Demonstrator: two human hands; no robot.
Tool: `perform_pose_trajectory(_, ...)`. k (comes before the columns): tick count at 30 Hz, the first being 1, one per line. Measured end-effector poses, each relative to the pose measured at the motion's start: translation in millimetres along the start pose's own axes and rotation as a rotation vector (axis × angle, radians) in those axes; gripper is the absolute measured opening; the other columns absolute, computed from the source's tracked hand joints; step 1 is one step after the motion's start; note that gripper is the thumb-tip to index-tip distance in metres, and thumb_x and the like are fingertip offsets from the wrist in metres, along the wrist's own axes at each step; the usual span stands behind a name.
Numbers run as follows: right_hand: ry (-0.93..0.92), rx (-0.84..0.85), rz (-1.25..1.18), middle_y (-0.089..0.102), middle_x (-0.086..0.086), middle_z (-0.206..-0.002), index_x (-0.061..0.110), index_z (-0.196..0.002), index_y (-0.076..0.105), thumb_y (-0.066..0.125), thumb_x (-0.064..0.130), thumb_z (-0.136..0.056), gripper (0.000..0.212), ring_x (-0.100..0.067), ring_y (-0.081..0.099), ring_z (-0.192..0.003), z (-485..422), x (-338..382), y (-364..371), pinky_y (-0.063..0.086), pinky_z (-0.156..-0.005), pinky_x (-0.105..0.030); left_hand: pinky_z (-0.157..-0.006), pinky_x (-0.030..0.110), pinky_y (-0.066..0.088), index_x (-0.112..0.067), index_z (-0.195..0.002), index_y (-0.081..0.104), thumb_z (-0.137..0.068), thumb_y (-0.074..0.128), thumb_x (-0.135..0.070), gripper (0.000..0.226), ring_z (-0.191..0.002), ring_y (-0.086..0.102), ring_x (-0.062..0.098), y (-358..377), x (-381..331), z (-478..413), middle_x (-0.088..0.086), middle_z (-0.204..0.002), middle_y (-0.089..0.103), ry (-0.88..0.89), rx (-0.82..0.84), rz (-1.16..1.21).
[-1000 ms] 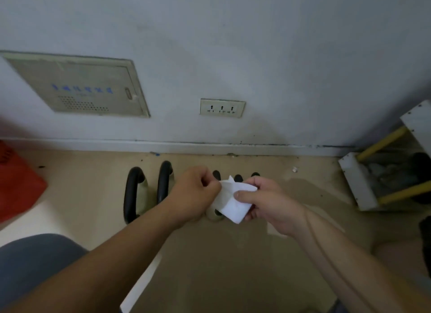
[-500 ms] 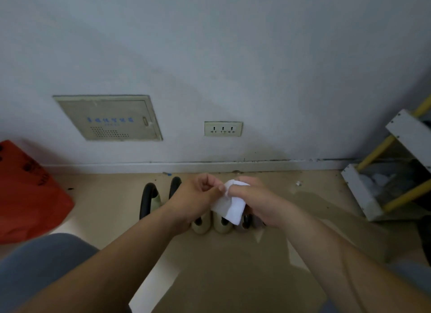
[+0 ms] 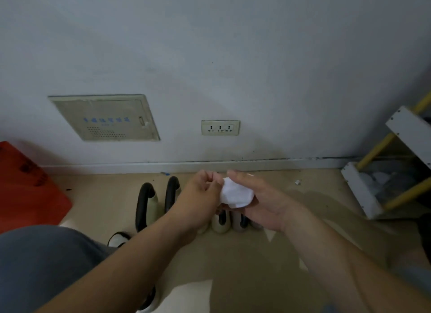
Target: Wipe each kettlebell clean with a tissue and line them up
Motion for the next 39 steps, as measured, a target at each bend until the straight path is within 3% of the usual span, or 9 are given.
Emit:
perform_pose_trajectory(4,0.025,-0.009,-0.285,0.068,-0.033,-0.122,-0.018,-0.115,0.069,0.088,0.052,-0.069,0.086,-0.038,0.071,-0.112,5,10,-6,0.061,-0.091,-0.041,-0.052,0.019,0.044,-0.006,-0.108,0.058,-0.105,0.045,-0.023,0.021,-0.066,0.052,0.011,8,-4,-17,0.006,-0.089,0.059,-0.011,0.058,0.110)
perform_pose_trajectory(7,0.084,-0.069,-0.341,0.075,-0.021,-0.079,-0.012,-0.074,0.077,0.052,0.053,-0.095,0.073,-0.023,0.077,-0.074,-1,11,-12,0.060,-0.072,-0.030,-0.053,0.023,0.047,-0.003,-0.107,0.058,-0.104,0.048,-0.020,0.020,-0.069,0.054,0.012,3,-4,-29,0.005,-0.089,0.060,-0.052,0.026,0.186)
perform_pose_trajectory(13,0.091,-0.228,-0.272,0.070,-0.015,-0.081,-0.001,-0.076,0.075,0.055,0.023,-0.069,0.031,-0.027,0.064,-0.068,-20,4,-20,0.040,-0.063,-0.035,-0.062,0.028,0.050,-0.014,-0.105,0.061,-0.102,0.054,-0.028,0.015,-0.072,0.055,0.012,-8,-2,-44,0.002,-0.088,0.063,-0.102,-0.109,0.261)
perform_pose_trajectory(16,0.071,-0.254,-0.163,0.065,-0.011,-0.078,0.005,-0.088,0.073,0.054,0.020,-0.085,0.024,-0.020,0.061,-0.060,-24,2,-18,0.041,-0.053,-0.030,-0.071,0.032,0.053,-0.014,-0.115,0.063,-0.103,0.054,-0.034,0.026,-0.081,0.059,0.016,-11,7,-47,0.006,-0.099,0.066,-0.200,-0.200,0.436)
perform_pose_trajectory(21,-0.023,-0.247,-0.069,0.071,-0.016,-0.109,0.009,-0.114,0.061,0.059,0.024,-0.100,0.021,-0.031,0.067,-0.102,-22,3,-14,0.051,-0.101,-0.053,-0.091,0.039,0.045,-0.020,-0.132,0.064,-0.084,0.056,-0.075,0.073,-0.107,0.063,0.022,15,22,-34,0.009,-0.128,0.068,-0.436,0.217,0.727)
perform_pose_trajectory(28,0.057,-0.334,0.184,0.070,-0.017,-0.092,0.015,-0.083,0.062,0.077,0.035,-0.083,0.025,-0.032,0.064,-0.086,-11,0,-18,0.048,-0.082,-0.052,-0.108,0.054,0.045,-0.002,-0.131,0.057,-0.090,0.071,-0.031,0.052,-0.112,0.066,0.033,15,25,-43,0.024,-0.123,0.067,-0.343,0.106,0.708)
perform_pose_trajectory(32,0.063,-0.348,0.064,0.063,-0.015,-0.095,0.021,-0.069,0.046,0.073,0.017,-0.092,0.036,-0.032,0.062,-0.089,-12,-5,-31,0.050,-0.068,-0.041,-0.082,0.039,0.060,-0.002,-0.127,0.057,-0.095,0.067,-0.020,0.038,-0.098,0.074,0.029,11,23,-42,0.019,-0.114,0.071,-0.274,0.013,0.711)
perform_pose_trajectory(35,0.025,-0.373,0.007,0.060,-0.011,-0.087,0.022,-0.062,0.041,0.068,0.006,-0.094,0.044,-0.030,0.064,-0.088,-14,-8,-33,0.052,-0.072,-0.040,-0.050,0.022,0.050,-0.013,-0.117,0.062,-0.094,0.069,-0.031,0.030,-0.057,0.064,0.007,8,25,-40,0.003,-0.086,0.070,-0.204,-0.079,0.488)
perform_pose_trajectory(39,0.045,-0.484,0.041,0.069,-0.011,-0.092,0.016,-0.081,0.049,0.065,0.005,-0.097,0.025,-0.029,0.069,-0.084,-11,-10,-32,0.059,-0.077,-0.041,-0.046,0.023,0.043,-0.017,-0.119,0.063,-0.089,0.071,-0.046,0.043,-0.056,0.057,0.012,4,26,-38,0.006,-0.091,0.068,-0.208,-0.052,0.331)
Point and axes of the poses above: each hand's wrist, its own z-axis away from the middle knuckle, its own y-axis out of the palm, x = y × z, the point moved 3 cm from there along -z, towards the middle knuckle
